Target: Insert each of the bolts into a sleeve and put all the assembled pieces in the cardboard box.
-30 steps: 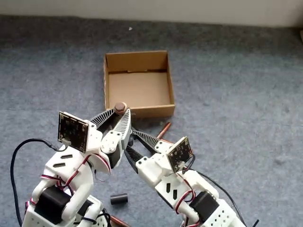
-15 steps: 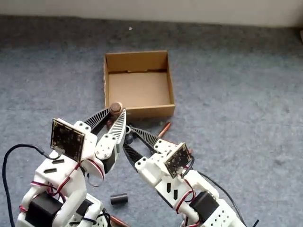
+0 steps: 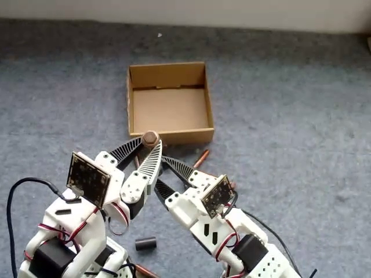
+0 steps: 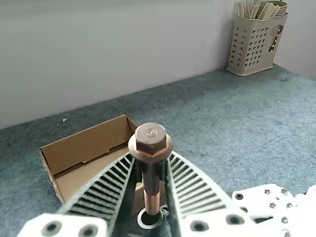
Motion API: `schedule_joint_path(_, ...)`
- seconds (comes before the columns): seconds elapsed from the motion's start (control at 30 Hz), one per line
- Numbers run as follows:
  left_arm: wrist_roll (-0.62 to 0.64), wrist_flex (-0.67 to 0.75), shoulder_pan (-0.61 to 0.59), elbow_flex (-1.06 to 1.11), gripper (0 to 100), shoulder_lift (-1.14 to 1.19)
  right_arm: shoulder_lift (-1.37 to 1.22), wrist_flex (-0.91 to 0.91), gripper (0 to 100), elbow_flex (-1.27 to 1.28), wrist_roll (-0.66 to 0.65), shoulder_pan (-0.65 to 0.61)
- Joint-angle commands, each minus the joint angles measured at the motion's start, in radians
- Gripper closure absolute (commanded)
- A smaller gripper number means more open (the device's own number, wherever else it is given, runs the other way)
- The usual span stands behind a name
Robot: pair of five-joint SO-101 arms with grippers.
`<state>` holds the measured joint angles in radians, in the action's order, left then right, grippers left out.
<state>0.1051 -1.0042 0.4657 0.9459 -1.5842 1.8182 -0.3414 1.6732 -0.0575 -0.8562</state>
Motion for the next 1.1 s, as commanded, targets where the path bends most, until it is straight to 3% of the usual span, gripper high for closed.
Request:
schedule_joint_path(0.0, -0.009, -0.006, 0.018, -0.041, 99, 0.004, 0.018, 0.025, 99.4, 0.114, -0.012, 0.028)
schedule_joint_path(0.43, -0.011, -0.044, 0.018, -0.005, 99, 0.012, 0.018, 0.030, 99.4, 0.114, -0.012, 0.056)
schedule_joint_path(0.6, -0.005, -0.015, 0.013, 0.094, 82, 0.007, 0.018, 0.030, 99.4, 0.116, -0.012, 0.056)
schedule_joint_path(0.83, 0.051, 0.032, -0.157, 0.117, 77, 0.012, 0.018, 0.030, 99.4, 0.120, -0.011, 0.056)
schedule_joint_path(1.07, 0.051, 0.029, -0.188, 0.122, 77, 0.005, 0.018, 0.028, 99.4, 0.119, -0.006, 0.062)
